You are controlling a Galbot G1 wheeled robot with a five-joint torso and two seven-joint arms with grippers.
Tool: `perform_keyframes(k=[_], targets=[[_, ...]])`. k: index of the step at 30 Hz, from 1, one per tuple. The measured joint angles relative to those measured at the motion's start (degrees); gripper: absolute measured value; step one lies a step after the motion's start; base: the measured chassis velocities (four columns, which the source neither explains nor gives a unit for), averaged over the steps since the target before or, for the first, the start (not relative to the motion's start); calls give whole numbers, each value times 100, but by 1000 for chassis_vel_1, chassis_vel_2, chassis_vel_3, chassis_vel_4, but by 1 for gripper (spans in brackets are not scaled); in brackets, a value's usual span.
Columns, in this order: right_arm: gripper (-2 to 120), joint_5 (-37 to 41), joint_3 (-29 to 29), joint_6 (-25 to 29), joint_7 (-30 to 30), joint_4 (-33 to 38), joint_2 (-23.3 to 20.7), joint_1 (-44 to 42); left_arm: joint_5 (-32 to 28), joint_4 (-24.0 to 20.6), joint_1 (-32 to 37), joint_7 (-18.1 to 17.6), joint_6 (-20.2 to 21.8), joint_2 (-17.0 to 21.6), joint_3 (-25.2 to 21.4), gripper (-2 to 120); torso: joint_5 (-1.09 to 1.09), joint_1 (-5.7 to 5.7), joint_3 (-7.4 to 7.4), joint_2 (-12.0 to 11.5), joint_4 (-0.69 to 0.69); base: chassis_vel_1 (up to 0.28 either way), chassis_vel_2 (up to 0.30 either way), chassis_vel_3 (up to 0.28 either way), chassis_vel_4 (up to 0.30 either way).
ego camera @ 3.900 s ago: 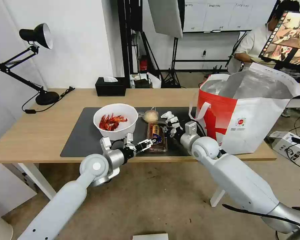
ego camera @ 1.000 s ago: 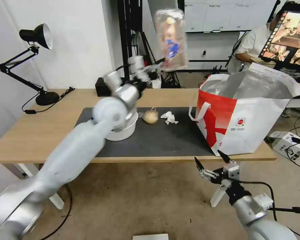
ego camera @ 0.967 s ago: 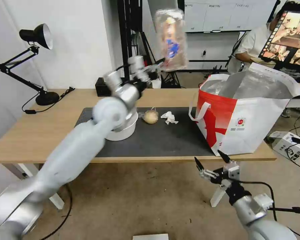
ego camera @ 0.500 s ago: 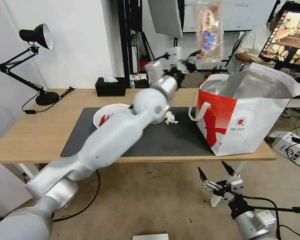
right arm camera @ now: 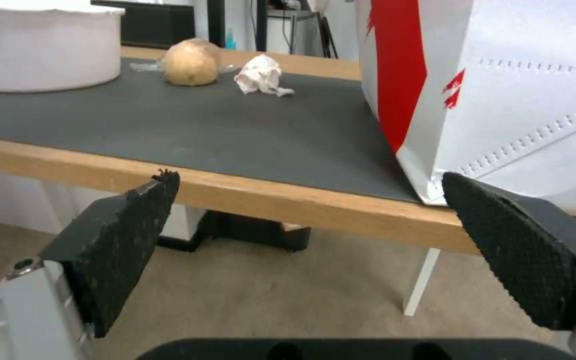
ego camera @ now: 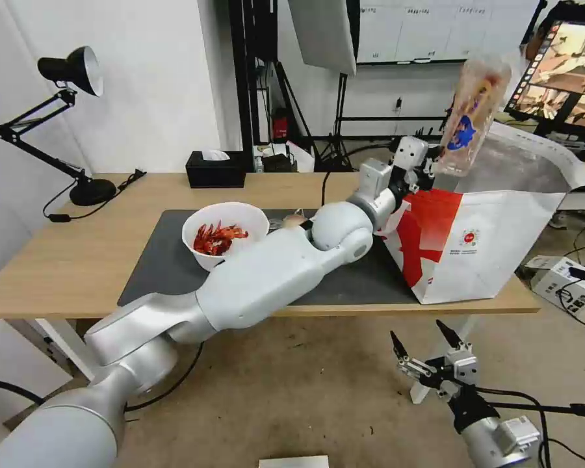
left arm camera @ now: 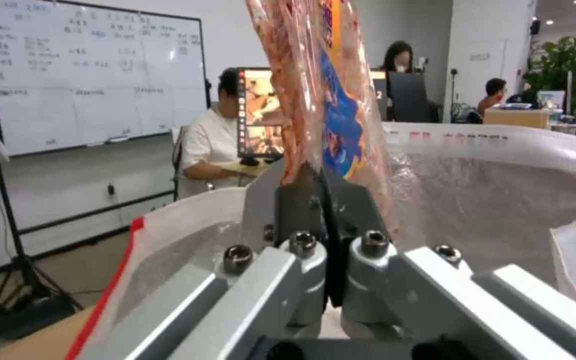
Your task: Pick up the trash from the table and place it into the takeout bag.
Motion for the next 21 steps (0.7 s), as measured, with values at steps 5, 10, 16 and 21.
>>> perform_keyframes(k=[5, 10, 16, 21], targets=[[100, 8, -25, 0, 3, -48, -29, 44, -303, -60, 39, 161, -1, -2, -43, 0, -1, 0, 0, 0, 1, 0, 0, 0, 0], [100, 7, -50, -3, 12, -51, -24, 45, -527, -178, 61, 324, 4, 50, -41, 0, -1, 0, 0, 0, 0, 0, 0, 0, 0], [100, -10, -60, -10, 17, 6, 38, -6, -791, -312, 62, 266, 191, 100, -29, 3, -1, 0, 0, 0, 0, 0, 0, 0, 0], [100, -47, -62, -10, 18, 41, 74, -44, -850, -283, 55, 208, 204, 99, -31, 24, -1, 0, -1, 0, 0, 0, 0, 0, 0]])
